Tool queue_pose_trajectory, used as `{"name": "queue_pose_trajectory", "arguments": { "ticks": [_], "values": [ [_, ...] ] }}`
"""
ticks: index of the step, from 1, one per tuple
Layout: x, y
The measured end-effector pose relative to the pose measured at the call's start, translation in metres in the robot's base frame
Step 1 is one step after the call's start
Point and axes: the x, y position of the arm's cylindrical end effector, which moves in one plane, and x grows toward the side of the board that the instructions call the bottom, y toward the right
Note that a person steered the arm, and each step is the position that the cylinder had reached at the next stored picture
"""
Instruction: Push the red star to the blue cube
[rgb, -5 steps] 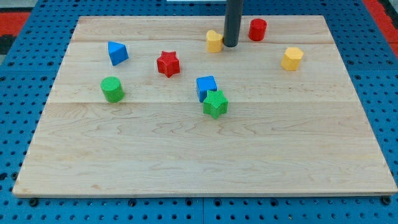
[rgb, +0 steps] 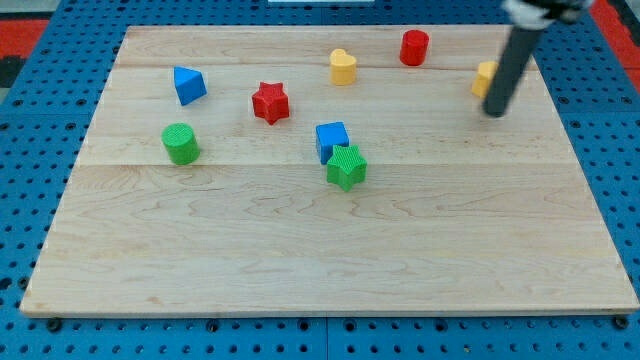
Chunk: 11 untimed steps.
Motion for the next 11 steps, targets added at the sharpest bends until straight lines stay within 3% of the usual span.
{"name": "queue_pose_trajectory", "arguments": {
  "ticks": [1,3,4,5,6,7,9,11],
  "values": [
    [-0.014,-0.108],
    [-0.085,-0.222],
    [-0.033,-0.255],
    [-0.004,-0.246],
    [-0.007,-0.204],
    [0.018,-0.243],
    [0.027,-0.215],
    [-0.002,-0.091]
  ]
}}
